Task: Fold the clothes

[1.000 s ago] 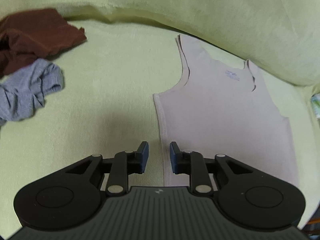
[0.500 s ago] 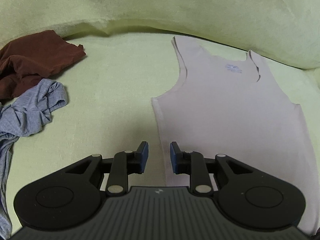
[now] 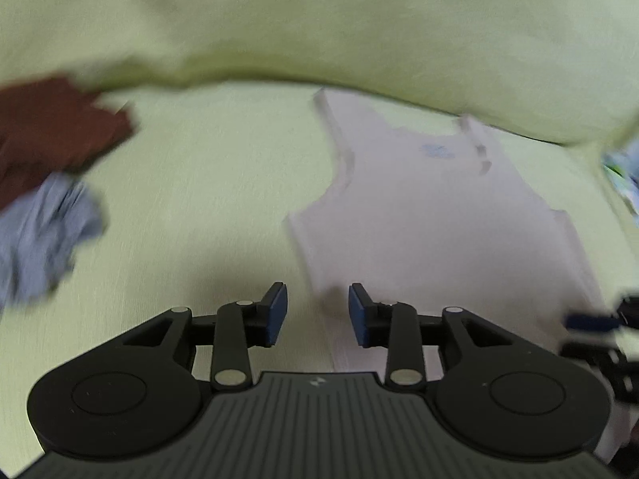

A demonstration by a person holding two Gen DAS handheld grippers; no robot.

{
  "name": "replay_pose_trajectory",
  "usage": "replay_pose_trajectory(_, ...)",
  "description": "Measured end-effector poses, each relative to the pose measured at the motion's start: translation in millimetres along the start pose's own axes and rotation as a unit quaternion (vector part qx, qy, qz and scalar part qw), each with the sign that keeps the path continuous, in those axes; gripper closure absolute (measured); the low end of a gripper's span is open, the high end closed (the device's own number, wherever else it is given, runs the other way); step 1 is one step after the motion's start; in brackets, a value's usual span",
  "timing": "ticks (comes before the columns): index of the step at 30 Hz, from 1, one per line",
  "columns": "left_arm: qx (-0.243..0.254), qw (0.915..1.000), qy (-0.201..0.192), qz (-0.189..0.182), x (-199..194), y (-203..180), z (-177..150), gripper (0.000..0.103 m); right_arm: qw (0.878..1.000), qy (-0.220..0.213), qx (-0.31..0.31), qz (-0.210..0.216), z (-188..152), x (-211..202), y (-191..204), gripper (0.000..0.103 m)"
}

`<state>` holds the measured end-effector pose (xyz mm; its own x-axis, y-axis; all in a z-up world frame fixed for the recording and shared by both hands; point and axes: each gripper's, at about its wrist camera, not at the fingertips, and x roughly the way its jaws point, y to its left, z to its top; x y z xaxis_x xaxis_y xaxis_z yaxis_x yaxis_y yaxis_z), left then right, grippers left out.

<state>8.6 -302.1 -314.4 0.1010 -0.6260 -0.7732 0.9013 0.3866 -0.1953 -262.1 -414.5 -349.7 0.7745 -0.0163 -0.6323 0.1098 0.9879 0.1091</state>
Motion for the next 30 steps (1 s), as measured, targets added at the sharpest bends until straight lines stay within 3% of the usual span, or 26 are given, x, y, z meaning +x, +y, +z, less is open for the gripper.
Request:
replay_pose_trajectory(2,0.032,0.9989,0.013,-0.032,12,6,15,0.063,1.0,0.011,0.008,0.023,10,18,-5,0.081)
replay_pose_trajectory(6,0.057,0.9938,0.074,-0.06,31,5,44,0.063,0.997,0.032,0.057,0.041,17,34,-6,0.081)
replay_pose_trajectory(12,0.042,0.9798,0.18,-0.076,31,0,85,0.063,0.975,0.07,0.208,0.042,24,-2,5,0.08)
replay_pose_trajectory(15,0.019,0.9731,0.198,-0.117,24,7,104,0.059,0.958,0.102,0.264,0.051,35,-30,31,0.079)
replay_pose_trajectory(17,0.005,0.97,0.196,-0.143,22,16,112,0.04,0.952,0.113,0.28,0.046,40,-37,45,0.077)
replay_pose_trajectory(20,-0.017,0.9627,0.189,-0.193,35,44,119,0.039,0.939,0.125,0.318,0.021,46,-28,68,0.077)
replay_pose_trajectory(21,-0.03,0.958,0.191,-0.211,44,56,119,0.039,0.934,0.124,0.336,0.007,48,-22,77,0.076)
replay_pose_trajectory(24,-0.085,0.9324,0.229,-0.267,86,94,120,0.042,0.915,0.107,0.388,-0.04,52,-2,106,0.075)
replay_pose_trajectory(26,-0.099,0.9103,0.25,-0.315,104,106,123,0.046,0.897,0.088,0.426,-0.074,52,15,127,0.075)
replay_pose_trajectory(30,-0.039,0.8969,0.279,-0.341,129,97,137,0.048,0.855,0.047,0.499,-0.131,51,51,181,0.075)
